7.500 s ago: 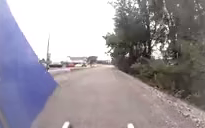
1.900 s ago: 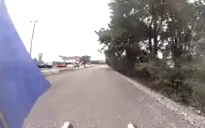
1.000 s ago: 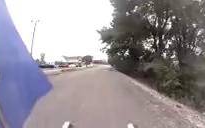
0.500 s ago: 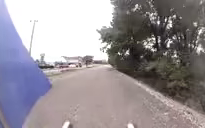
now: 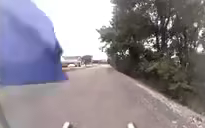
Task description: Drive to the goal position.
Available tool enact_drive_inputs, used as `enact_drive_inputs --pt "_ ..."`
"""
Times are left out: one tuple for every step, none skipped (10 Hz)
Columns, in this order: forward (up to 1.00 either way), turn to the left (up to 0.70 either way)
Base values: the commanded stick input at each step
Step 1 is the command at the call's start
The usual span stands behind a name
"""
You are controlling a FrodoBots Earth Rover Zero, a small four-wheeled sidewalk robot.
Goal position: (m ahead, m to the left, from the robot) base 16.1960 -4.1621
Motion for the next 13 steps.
enact_drive_inputs --pt "0.45 0.0" --pt "0.45 0.0" --pt "0.45 0.0" --pt "0.45 0.0" --pt "0.45 0.0" --pt "0.45 0.0" --pt "0.45 0.0" --pt "0.45 0.0" --pt "0.45 0.0" --pt "0.45 0.0" --pt "0.45 0.0" --pt "0.45 0.0" --pt "0.45 0.0"
